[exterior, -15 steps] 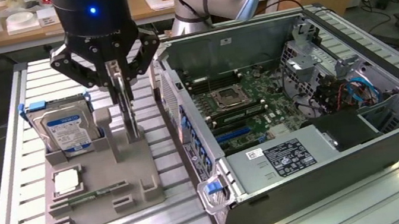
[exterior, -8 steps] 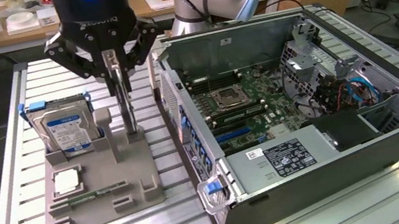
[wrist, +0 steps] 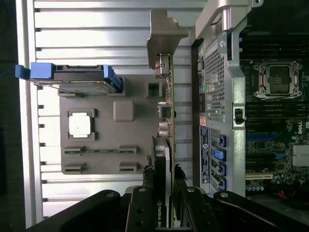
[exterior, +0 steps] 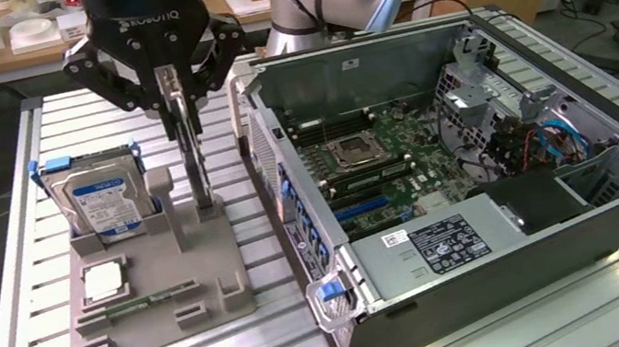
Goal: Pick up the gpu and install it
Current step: 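Pick up the gpu and move the gpu toward the slot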
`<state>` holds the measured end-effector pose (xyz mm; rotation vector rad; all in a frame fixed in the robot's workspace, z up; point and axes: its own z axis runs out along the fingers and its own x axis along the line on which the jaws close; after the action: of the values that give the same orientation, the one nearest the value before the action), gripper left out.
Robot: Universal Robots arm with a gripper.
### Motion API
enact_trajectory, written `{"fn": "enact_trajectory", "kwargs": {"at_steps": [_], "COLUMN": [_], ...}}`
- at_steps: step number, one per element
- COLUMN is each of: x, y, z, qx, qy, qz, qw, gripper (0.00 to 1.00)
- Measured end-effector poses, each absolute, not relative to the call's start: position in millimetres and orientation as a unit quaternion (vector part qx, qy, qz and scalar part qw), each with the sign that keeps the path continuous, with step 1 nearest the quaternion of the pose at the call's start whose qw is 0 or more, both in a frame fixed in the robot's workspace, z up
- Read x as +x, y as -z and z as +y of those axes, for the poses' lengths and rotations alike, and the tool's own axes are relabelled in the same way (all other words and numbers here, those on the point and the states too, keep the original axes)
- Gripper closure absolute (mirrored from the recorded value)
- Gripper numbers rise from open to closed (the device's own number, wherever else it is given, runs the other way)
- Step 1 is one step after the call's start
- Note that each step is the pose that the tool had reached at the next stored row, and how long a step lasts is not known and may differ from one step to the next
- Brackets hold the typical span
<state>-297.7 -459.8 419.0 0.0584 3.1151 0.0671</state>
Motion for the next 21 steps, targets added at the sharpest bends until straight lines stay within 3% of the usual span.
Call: {"fn": "enact_trajectory", "kwargs": {"at_steps": [21], "x": [-293.6], "y": [-421.2], "z": [-459.8], "qx": [0.019], "qy": [-0.022], "qz": [1.0], "qw": [0.013], "gripper": [0.73]}}
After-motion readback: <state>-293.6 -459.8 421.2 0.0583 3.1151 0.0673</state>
